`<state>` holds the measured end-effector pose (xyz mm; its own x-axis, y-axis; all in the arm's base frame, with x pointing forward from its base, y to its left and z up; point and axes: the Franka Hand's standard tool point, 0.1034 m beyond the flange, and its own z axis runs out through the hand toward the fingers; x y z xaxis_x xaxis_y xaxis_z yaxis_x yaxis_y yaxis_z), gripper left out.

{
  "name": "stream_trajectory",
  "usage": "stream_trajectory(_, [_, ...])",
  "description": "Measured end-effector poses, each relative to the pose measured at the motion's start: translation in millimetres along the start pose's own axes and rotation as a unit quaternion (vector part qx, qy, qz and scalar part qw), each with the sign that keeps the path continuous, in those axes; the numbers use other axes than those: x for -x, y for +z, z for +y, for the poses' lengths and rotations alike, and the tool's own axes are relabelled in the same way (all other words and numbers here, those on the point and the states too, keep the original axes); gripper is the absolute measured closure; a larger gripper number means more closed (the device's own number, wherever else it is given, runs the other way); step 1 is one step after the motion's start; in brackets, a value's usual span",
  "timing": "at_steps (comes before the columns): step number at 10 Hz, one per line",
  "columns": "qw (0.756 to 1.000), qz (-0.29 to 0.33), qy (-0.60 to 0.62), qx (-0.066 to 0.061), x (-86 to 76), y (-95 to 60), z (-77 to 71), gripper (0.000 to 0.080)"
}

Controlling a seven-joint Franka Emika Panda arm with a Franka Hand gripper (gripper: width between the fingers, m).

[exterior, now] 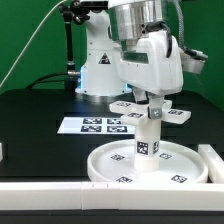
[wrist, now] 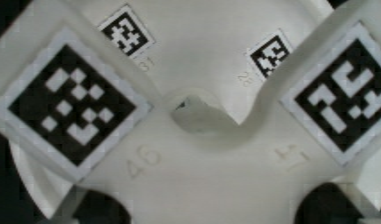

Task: Assemble round table

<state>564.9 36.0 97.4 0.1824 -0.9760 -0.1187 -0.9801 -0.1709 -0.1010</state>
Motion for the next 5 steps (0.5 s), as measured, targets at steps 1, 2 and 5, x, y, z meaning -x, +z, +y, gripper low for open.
stream_trajectory(1, [1.000, 0.000, -0.002, 0.000, 0.0, 0.1, 0.1, 0.0344])
stream_trajectory(2, [1.000, 0.000, -0.005, 0.001, 0.5, 0.5, 0.3, 0.0262])
stream_trajectory(5, [0.999, -0.005, -0.032, -0.010, 4.4, -21.9, -4.8, 0.0155])
